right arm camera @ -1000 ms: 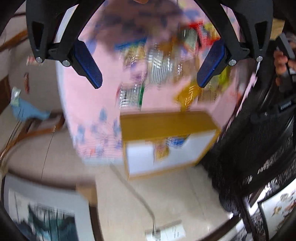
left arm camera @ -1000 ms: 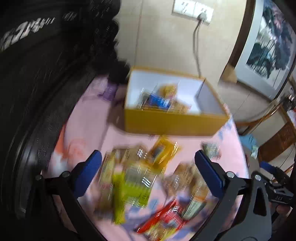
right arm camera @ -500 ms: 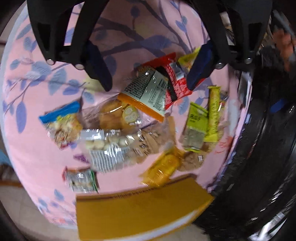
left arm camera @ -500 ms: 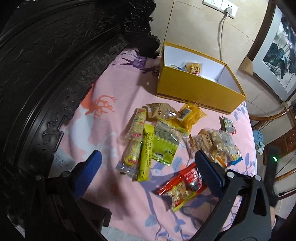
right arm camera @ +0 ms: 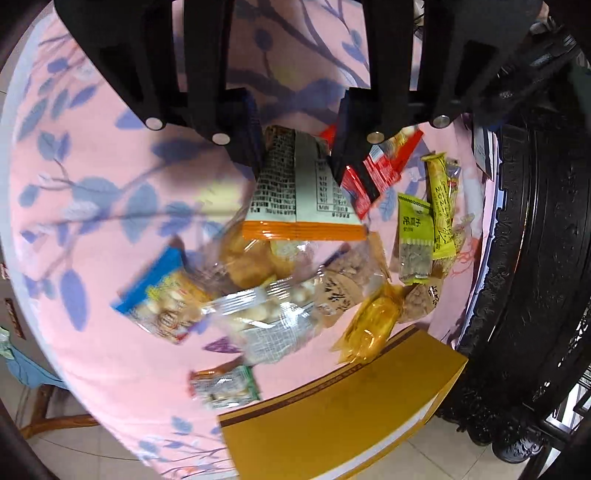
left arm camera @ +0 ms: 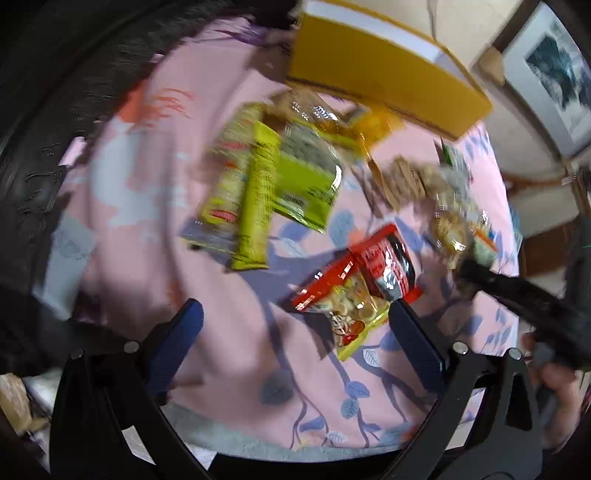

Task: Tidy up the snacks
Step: 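Grasp red-and-yellow candy bag with left tool while right grasps orange-topped bag, then carry both bags over the yellow box and open both tools to drop them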

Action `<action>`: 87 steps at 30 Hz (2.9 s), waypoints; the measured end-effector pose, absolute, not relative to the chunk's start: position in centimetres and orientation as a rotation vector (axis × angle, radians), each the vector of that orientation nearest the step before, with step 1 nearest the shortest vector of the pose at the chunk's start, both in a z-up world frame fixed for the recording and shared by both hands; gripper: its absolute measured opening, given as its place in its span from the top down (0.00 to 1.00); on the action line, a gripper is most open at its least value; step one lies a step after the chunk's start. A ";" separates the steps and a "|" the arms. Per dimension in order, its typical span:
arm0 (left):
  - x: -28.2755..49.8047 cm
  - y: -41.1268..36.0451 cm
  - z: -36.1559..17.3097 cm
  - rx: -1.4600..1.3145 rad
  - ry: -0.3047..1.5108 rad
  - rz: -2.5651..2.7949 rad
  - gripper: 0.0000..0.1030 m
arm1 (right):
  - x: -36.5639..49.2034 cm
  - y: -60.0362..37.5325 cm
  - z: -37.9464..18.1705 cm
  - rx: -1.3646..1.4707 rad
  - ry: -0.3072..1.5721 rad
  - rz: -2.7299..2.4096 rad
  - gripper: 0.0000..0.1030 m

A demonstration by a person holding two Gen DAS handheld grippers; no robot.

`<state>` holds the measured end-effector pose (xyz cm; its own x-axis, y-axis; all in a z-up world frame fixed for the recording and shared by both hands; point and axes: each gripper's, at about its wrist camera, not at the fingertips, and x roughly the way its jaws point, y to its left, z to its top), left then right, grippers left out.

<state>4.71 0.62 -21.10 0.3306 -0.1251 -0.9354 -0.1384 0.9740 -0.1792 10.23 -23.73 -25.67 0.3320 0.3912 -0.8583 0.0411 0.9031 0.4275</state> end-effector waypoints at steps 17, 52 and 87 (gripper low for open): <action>4.8 -6.3 -26.8 0.289 1.111 -0.378 0.02 | 7.0 -25.3 -26.3 0.425 1.223 0.270 0.63; 5.3 -1.9 -13.8 0.052 0.868 -0.441 0.59 | 6.9 -22.9 -16.8 0.235 0.934 0.358 0.76; 33.7 -3.3 -2.6 -0.052 0.679 -0.112 0.02 | 31.7 -23.3 -2.9 0.207 0.588 0.169 0.01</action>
<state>33.70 -3.34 -2.64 0.7722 -0.1200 -0.6240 0.0862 0.9927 -0.0842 31.73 -23.27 -2.88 0.8194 0.2157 -0.5311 -0.0984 0.9657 0.2403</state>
